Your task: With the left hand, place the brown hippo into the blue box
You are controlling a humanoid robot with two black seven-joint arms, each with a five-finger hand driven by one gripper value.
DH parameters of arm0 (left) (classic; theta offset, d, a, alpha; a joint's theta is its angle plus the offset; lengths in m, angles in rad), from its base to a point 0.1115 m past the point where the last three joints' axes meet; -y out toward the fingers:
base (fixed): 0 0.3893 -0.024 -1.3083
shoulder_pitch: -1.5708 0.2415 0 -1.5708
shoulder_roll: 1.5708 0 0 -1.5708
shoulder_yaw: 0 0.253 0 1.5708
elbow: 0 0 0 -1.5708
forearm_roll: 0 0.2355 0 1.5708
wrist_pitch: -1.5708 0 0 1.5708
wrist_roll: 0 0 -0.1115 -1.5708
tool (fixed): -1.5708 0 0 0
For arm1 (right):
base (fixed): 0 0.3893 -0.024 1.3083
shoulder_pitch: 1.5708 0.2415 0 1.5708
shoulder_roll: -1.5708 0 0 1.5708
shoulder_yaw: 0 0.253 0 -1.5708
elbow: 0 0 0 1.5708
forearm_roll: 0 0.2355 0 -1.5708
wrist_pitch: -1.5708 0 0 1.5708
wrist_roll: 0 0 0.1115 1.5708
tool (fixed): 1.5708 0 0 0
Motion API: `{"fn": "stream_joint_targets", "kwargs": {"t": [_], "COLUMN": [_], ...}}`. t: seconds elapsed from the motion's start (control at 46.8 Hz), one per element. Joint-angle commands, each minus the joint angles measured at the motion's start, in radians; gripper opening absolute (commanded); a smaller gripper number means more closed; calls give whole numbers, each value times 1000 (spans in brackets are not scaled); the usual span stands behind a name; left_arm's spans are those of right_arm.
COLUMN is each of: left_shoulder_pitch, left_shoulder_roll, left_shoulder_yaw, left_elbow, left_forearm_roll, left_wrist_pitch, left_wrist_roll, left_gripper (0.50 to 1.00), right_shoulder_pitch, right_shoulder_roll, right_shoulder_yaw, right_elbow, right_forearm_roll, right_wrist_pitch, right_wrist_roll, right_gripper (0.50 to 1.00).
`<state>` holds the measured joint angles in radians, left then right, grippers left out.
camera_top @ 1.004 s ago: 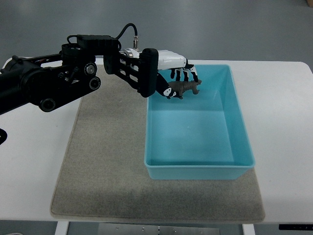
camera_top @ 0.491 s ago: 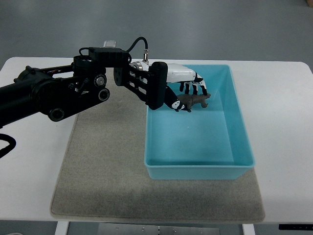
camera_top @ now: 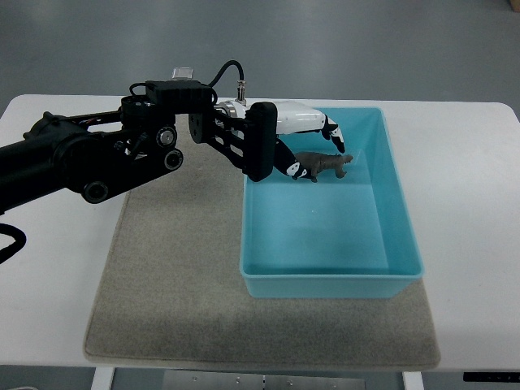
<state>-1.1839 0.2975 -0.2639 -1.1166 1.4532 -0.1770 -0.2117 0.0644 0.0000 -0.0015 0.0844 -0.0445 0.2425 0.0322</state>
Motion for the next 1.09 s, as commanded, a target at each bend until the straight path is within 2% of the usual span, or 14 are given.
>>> {"fn": "stream_joint_targets", "kwargs": {"t": [0.0, 0.128, 0.192, 0.47, 0.662, 0.769, 0.962, 1.068], "left_shoulder_pitch": [9, 12, 12, 9, -6, -11, -11, -11], "left_shoulder_roll": [0, 0, 0, 8, 12, 14, 18, 17], "left_shoulder_yaw": [0, 0, 0, -11, -14, -14, -14, -14], "left_elbow": [1, 3, 3, 29, 106, 155, 198, 218], "left_forearm_roll": [-2, -7, -7, -31, -183, -278, -381, -435], "left_wrist_pitch": [10, 14, 14, 19, 22, 45, 134, 148], "left_wrist_roll": [0, 0, 0, 0, 0, 0, 0, 0], "left_gripper": [962, 966, 994, 994, 994, 994, 996, 996], "right_shoulder_pitch": [0, 0, 0, 0, 0, 0, 0, 0], "right_shoulder_roll": [0, 0, 0, 0, 0, 0, 0, 0], "right_shoulder_yaw": [0, 0, 0, 0, 0, 0, 0, 0], "right_elbow": [0, 0, 0, 0, 0, 0, 0, 0], "right_forearm_roll": [0, 0, 0, 0, 0, 0, 0, 0], "right_wrist_pitch": [0, 0, 0, 0, 0, 0, 0, 0], "right_wrist_roll": [0, 0, 0, 0, 0, 0, 0, 0], "right_gripper": [936, 936, 936, 936, 936, 936, 936, 936]}}
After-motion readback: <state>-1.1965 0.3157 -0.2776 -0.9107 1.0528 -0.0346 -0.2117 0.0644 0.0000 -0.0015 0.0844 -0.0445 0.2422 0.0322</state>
